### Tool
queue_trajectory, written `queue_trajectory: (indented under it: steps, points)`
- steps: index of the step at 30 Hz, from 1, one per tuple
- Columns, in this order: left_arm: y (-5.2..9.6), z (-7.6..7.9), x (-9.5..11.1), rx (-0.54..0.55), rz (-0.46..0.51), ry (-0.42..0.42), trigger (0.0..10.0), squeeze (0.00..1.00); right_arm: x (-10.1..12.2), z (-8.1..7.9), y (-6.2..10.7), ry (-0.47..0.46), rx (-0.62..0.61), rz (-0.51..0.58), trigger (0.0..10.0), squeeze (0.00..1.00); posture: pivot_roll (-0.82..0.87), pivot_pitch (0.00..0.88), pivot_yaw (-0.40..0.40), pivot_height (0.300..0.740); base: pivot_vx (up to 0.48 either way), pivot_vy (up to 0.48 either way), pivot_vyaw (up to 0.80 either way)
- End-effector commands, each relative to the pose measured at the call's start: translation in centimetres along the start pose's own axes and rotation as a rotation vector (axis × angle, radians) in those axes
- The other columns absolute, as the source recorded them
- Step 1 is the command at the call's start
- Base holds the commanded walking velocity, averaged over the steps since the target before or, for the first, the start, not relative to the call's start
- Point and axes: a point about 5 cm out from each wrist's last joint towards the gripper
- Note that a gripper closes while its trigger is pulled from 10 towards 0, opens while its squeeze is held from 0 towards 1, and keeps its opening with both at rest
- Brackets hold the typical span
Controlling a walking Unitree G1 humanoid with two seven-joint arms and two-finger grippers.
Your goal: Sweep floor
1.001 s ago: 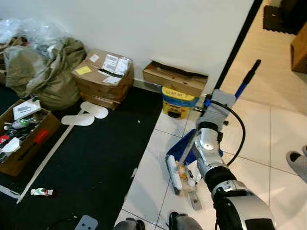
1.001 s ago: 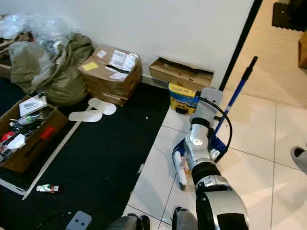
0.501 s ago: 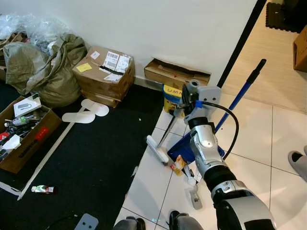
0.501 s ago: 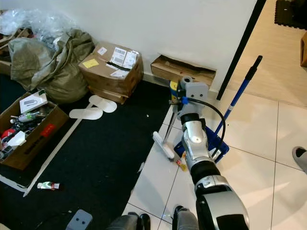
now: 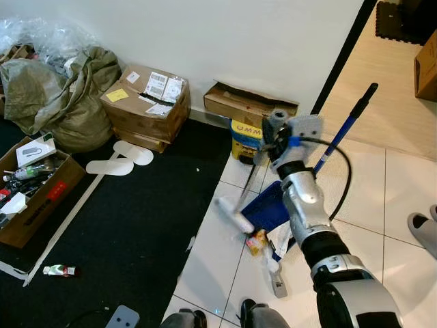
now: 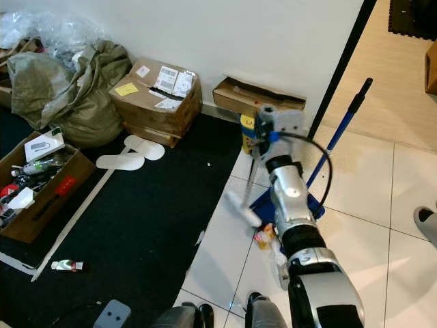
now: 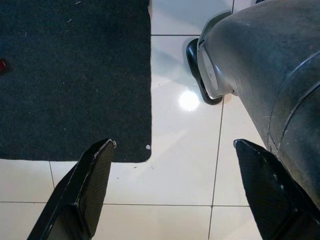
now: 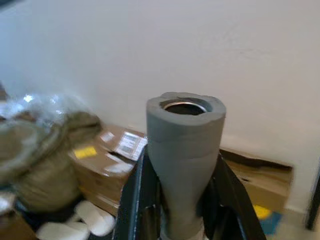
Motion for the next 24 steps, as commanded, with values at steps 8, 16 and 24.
queue_trajectory:
  steps: [8,16,24]
  points:
    - [0.3,0.8,-1.2,-0.02,-0.05,0.01,10.0,0.0,2.4,0.6,-0.6,-0.099,0.02,0.082,10.0,0.0,0.02,0.301,0.052,0.74,0.0,0.0,0.0]
    - [0.4,1.0,-1.4,-0.02,-0.059,0.02,10.0,0.0,0.7,-0.5,2.6,-0.094,0.283,-0.104,10.0,0.0,0.02,0.299,0.047,0.74,0.0,0.0,0.0]
    - [0.6,1.0,-1.8,-0.018,-0.069,0.024,10.0,0.0,-0.4,-0.3,4.2,-0.064,0.327,-0.192,10.0,0.0,0.0,0.304,0.04,0.74,0.0,0.0,0.0]
Point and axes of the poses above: a point about 5 cm out from each wrist's last joint towards the gripper, its own y axis pointing back from the gripper into the wrist, its own x axis along the axis of the wrist's last joint, z = x × y, and after that the axes turned 2 degrees about -y, right-handed
